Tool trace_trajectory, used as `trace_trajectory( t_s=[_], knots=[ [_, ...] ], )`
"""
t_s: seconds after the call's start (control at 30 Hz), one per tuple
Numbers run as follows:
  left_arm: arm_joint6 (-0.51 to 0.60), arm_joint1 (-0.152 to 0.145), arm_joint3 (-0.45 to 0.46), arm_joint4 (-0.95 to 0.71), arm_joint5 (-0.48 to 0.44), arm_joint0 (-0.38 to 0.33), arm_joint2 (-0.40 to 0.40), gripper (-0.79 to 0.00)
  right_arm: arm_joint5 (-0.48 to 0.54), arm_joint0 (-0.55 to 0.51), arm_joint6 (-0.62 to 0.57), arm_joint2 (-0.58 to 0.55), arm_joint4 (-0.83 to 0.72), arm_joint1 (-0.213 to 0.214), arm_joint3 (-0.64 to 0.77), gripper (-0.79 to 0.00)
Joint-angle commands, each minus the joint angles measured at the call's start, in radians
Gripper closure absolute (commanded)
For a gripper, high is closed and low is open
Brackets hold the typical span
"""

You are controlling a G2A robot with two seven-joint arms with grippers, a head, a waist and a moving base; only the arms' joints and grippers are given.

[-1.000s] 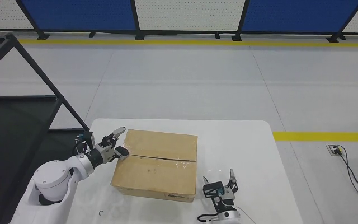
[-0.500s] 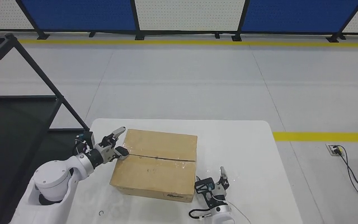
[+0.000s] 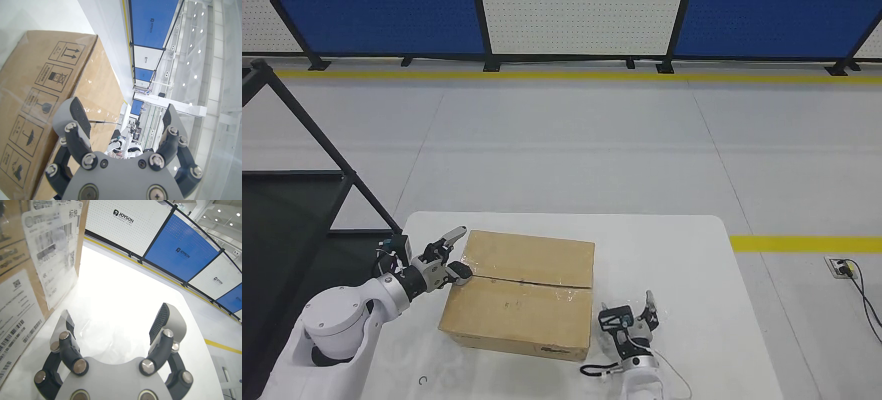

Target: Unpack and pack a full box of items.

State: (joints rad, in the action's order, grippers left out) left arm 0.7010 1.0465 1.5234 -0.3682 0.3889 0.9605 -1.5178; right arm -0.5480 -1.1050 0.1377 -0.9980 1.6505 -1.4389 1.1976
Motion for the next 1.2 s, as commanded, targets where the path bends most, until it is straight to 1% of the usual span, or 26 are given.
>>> trace_trajectory(
  t_s=[0.0,0.17,0.23,0.4,0.43,0.5,0.6,0.7,0.87,1.07,1.13,1.17],
  knots=[
    [0.000,0.000,0.000,0.000,0.000,0.000,0.000,-0.785,-0.018,-0.004,0.016,-0.013,-0.007,-0.001,0.005,-0.785],
    [0.000,0.000,0.000,0.000,0.000,0.000,0.000,-0.785,-0.038,-0.034,0.106,-0.057,-0.053,-0.002,0.019,-0.785],
    [0.000,0.000,0.000,0.000,0.000,0.000,0.000,-0.785,-0.031,-0.038,0.122,-0.073,-0.069,-0.002,0.015,-0.785],
    [0.000,0.000,0.000,0.000,0.000,0.000,0.000,-0.785,0.022,-0.005,0.103,-0.110,-0.093,-0.003,-0.030,-0.785],
    [0.000,0.000,0.000,0.000,0.000,0.000,0.000,-0.785,0.053,0.006,0.093,-0.113,-0.097,-0.003,-0.048,-0.785],
    [0.000,0.000,0.000,0.000,0.000,0.000,0.000,-0.785,0.075,0.023,0.080,-0.121,-0.093,-0.002,-0.071,-0.785],
    [0.000,0.000,0.000,0.000,0.000,0.000,0.000,-0.785,0.146,0.047,0.083,-0.109,-0.046,0.000,-0.106,-0.785],
    [0.000,0.000,0.000,0.000,0.000,0.000,0.000,-0.785,0.149,0.067,0.073,-0.108,-0.023,-0.002,-0.127,-0.785],
    [0.000,0.000,0.000,0.000,0.000,0.000,0.000,-0.785,0.174,0.092,0.082,-0.085,0.096,0.000,-0.165,-0.785],
    [0.000,0.000,0.000,0.000,0.000,0.000,0.000,-0.785,0.195,0.089,0.080,-0.068,0.184,0.001,-0.161,-0.785],
    [0.000,0.000,0.000,0.000,0.000,0.000,0.000,-0.785,0.195,0.090,0.073,-0.065,0.191,-0.001,-0.156,-0.785],
    [0.000,0.000,0.000,0.000,0.000,0.000,0.000,-0.785,0.210,0.090,0.078,-0.060,0.189,-0.002,-0.151,-0.785]
  ],
)
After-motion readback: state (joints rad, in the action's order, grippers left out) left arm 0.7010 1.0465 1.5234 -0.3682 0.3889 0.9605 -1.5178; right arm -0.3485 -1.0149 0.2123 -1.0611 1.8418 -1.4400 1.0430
